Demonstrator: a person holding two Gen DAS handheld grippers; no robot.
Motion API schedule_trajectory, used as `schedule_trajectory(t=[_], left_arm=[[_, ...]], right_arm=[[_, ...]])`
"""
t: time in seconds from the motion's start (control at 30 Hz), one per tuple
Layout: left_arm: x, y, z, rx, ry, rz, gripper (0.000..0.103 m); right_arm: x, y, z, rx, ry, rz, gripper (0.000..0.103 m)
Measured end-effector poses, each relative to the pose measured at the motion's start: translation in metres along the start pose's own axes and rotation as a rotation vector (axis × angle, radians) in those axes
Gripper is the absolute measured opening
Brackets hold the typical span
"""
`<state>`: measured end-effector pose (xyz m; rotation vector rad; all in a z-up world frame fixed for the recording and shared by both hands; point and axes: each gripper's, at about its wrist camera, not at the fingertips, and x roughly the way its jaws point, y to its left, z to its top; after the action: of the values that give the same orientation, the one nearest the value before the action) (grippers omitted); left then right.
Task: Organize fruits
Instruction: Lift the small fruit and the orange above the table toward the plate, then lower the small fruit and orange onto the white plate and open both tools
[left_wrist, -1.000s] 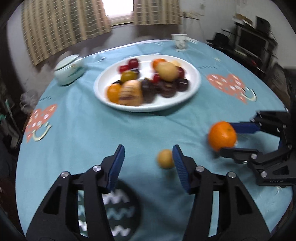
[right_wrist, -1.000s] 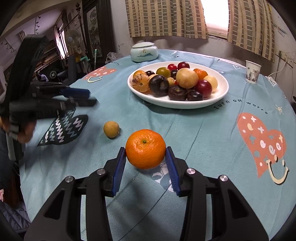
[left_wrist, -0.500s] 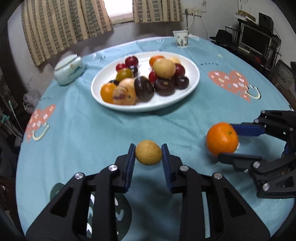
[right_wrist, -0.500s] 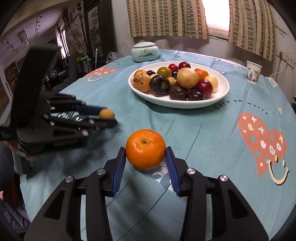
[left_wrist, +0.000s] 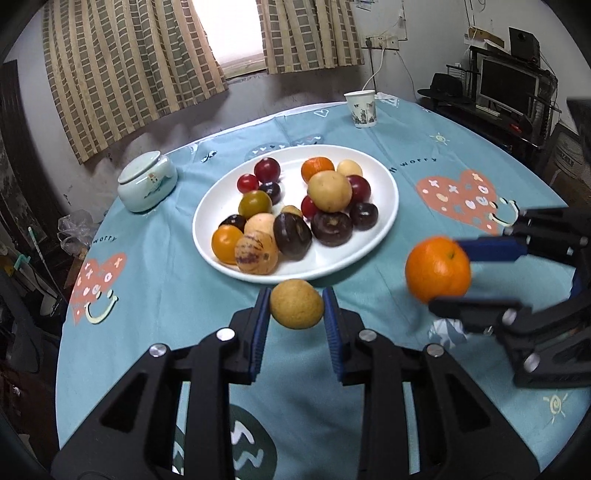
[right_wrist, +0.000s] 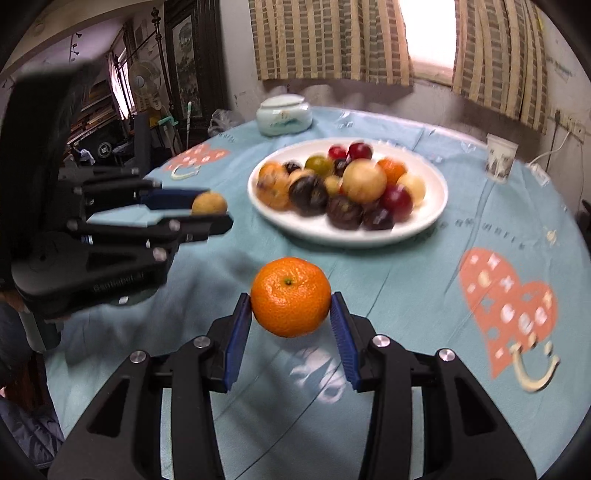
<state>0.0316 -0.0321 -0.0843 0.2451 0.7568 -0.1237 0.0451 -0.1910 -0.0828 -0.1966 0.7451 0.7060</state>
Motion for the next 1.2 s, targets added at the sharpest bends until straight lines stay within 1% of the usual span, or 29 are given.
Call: schedule_trajectory(t=[0.13, 0.3, 0.5, 0.67, 0.73, 0.8, 0.9, 1.03, 1.1, 1.2], left_arm=[[0.014, 0.006, 0.023, -0.02, -0.018, 0.032, 0.029], [0.032, 0.013, 0.053, -0.052, -0.041, 0.066, 0.029], [0.048, 0.026, 0.078, -0.076, -0.061, 0.086, 0.029], [0.059, 0.054, 0.09, -0.155, -0.049, 0.061, 0.029], [0.064, 0.065, 0.092, -0.177, -0.042, 0.047, 0.029], [0.069, 0.068, 0.093, -0.186, -0.028, 0.045, 0.029], [0.081, 0.063, 0.094, -0.181, 0.005, 0.035, 0.029], [0.1, 0.046, 0.093, -0.125, 0.041, 0.044, 0.029], [0.105, 0.042, 0.091, -0.106, 0.043, 0.064, 0.029], [0.108, 0.042, 0.09, -0.105, 0.039, 0.064, 0.029]], right_arm=[[-0.005, -0.013, 0.036, 0.006, -0.069, -0.037, 0.044], [0.002, -0.035, 0.076, 0.054, -0.14, -0.056, 0.044], [0.014, -0.056, 0.101, 0.096, -0.17, -0.072, 0.044], [0.025, -0.066, 0.116, 0.106, -0.167, -0.093, 0.044], [0.026, -0.069, 0.12, 0.108, -0.174, -0.093, 0.044], [0.029, -0.072, 0.124, 0.105, -0.169, -0.095, 0.044], [0.041, -0.076, 0.13, 0.118, -0.143, -0.091, 0.044], [0.069, -0.079, 0.137, 0.138, -0.082, -0.103, 0.044], [0.08, -0.081, 0.138, 0.156, -0.062, -0.102, 0.045], [0.093, -0.084, 0.138, 0.178, -0.043, -0.096, 0.045]])
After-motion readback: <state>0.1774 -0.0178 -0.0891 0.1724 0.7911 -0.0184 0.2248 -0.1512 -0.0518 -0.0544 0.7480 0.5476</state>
